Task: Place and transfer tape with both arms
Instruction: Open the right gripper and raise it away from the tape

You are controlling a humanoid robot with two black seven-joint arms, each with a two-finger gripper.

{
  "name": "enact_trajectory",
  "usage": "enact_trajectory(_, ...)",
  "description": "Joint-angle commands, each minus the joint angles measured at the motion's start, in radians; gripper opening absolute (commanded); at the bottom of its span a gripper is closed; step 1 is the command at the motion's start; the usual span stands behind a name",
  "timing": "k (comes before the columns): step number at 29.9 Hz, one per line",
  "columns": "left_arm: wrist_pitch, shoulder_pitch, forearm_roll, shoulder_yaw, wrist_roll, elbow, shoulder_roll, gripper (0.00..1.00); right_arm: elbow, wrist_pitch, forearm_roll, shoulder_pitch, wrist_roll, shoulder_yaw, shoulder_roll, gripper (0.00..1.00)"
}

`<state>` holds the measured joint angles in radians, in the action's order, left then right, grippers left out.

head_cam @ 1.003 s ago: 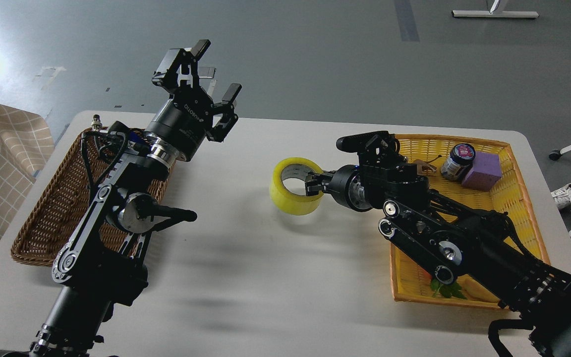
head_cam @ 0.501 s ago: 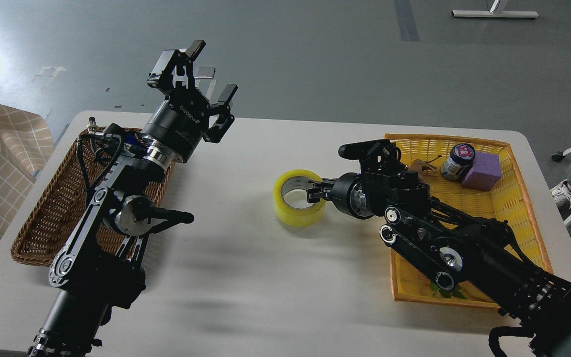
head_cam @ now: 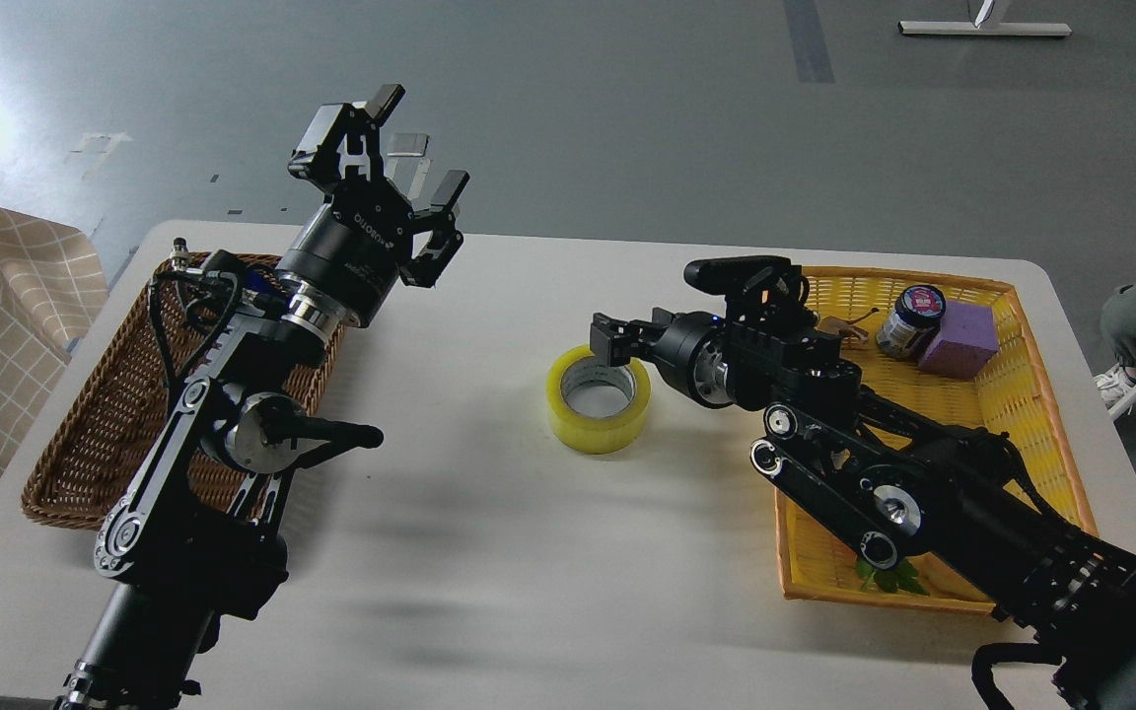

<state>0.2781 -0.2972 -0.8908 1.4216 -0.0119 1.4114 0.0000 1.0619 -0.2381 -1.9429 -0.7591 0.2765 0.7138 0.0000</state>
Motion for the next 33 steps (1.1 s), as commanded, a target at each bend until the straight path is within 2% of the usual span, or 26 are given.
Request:
enact_trajectory(1,-0.002,-0.002,0.001,-0.001,0.0,0.0,0.0,0.98,0.024,0.019,0.01,-0.005,0.001,0.128,0.0,0.99)
enact_trajectory(10,-0.003,-0.003,0.0,0.002,0.003,0.0,0.0,0.98,0.254,0.017,0.191,0.015,0.001,0.3,0.0,1.0)
enact_trajectory(13,0.0,-0.003,0.001,0.0,0.009,0.0,0.0,0.98,0.364,0.014,0.35,0.044,0.0,0.383,-0.024,1.0)
enact_trajectory(19,0.003,-0.02,0.0,-0.01,0.004,0.0,0.0,0.98,0.506,0.011,0.752,0.129,-0.013,0.538,-0.158,1.0)
enact_trajectory(21,0.016,-0.02,0.0,-0.009,0.0,0.001,0.0,0.98,0.53,0.006,0.913,0.176,-0.052,0.623,-0.169,1.0)
enact_trajectory(24,0.027,-0.02,0.001,-0.007,-0.005,0.011,0.0,0.98,0.546,-0.02,0.976,0.213,-0.077,0.68,-0.167,1.0)
enact_trajectory(28,0.088,-0.013,0.001,-0.01,-0.097,0.024,0.0,0.98,0.584,-0.082,0.998,0.303,-0.146,0.753,-0.155,1.0)
enact_trajectory(29,0.095,-0.011,0.001,-0.01,-0.106,0.024,0.0,0.98,0.59,-0.083,0.998,0.316,-0.158,0.759,-0.15,1.0)
enact_trajectory(33,0.102,-0.002,0.001,-0.016,-0.102,0.024,0.0,0.98,0.61,-0.083,0.998,0.359,-0.206,0.796,-0.08,1.0)
